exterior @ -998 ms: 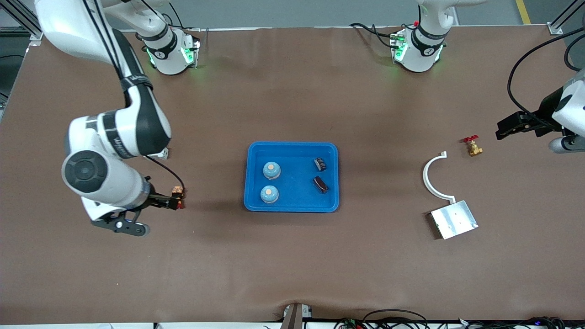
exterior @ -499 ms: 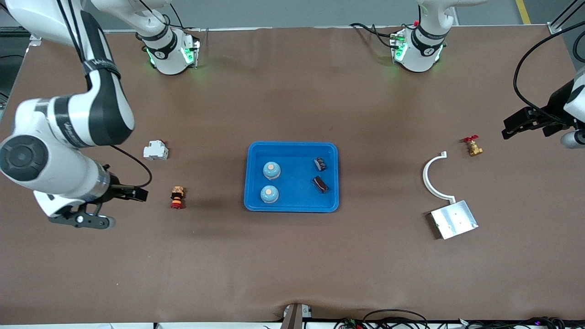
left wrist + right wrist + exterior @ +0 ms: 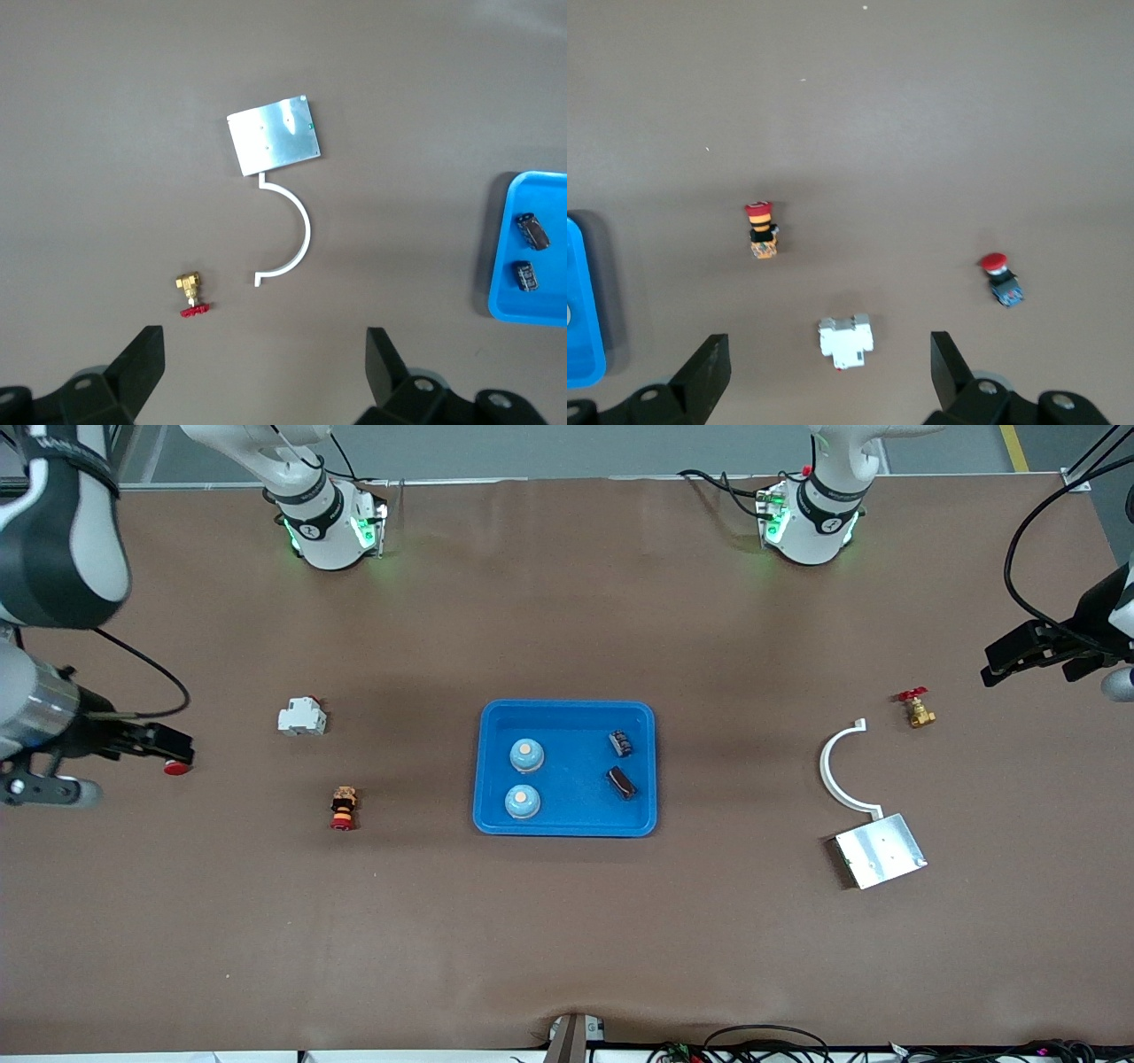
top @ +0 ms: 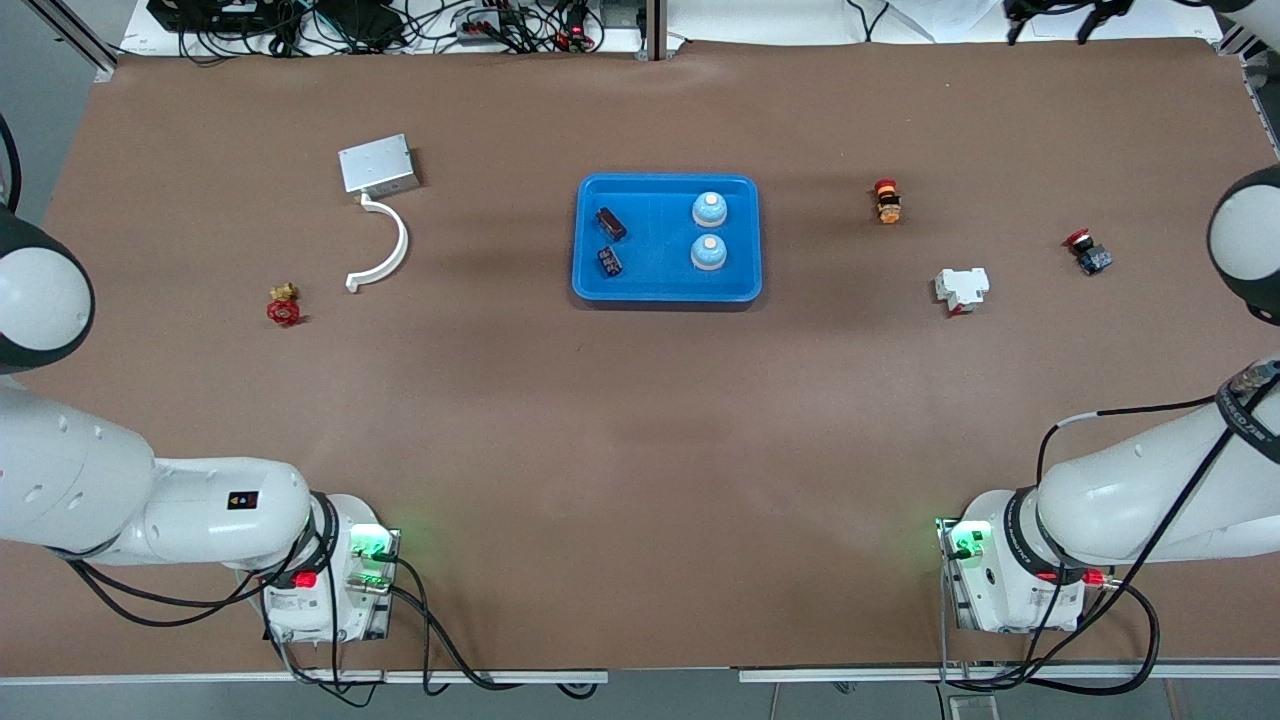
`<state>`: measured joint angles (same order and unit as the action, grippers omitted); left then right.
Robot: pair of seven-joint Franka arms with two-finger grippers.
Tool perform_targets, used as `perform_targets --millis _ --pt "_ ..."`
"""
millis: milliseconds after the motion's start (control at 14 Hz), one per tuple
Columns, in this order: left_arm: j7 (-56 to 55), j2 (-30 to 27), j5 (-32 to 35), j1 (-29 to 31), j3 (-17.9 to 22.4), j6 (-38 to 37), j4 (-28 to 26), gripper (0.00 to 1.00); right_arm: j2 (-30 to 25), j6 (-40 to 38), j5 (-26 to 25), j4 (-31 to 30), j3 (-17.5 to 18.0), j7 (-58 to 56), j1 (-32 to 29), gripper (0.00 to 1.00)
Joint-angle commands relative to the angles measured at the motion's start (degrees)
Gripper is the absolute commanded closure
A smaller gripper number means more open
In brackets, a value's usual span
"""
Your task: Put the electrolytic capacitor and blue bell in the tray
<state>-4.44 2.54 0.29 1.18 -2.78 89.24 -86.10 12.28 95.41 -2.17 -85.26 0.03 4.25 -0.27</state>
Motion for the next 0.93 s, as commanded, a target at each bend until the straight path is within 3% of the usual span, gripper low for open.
perform_targets --millis 0,285,570,855 --pt "0.83 1.06 -1.08 0.23 0.14 -2.92 1.99 0.00 -4.80 -1.10 0.85 -2.80 0.68 -0.73 -0.87 0.00" --pt "0.66 0.80 -0.73 0.40 0.14 -4.60 -0.20 0.00 -8.23 -1.63 0.85 -4.20 0.59 -0.73 -0.87 0.00" --pt "0.66 -2.71 -0.82 0.41 0.05 -0.21 -5.82 0.00 -10.52 -1.81 0.85 -6.05 0.59 -0.64 -0.87 0.00" --pt "1.10 -2.28 -0.56 0.23 -0.04 -0.20 -3.73 0.00 -13.07 -2.68 1.02 -7.38 0.59 -0.64 -0.87 0.00"
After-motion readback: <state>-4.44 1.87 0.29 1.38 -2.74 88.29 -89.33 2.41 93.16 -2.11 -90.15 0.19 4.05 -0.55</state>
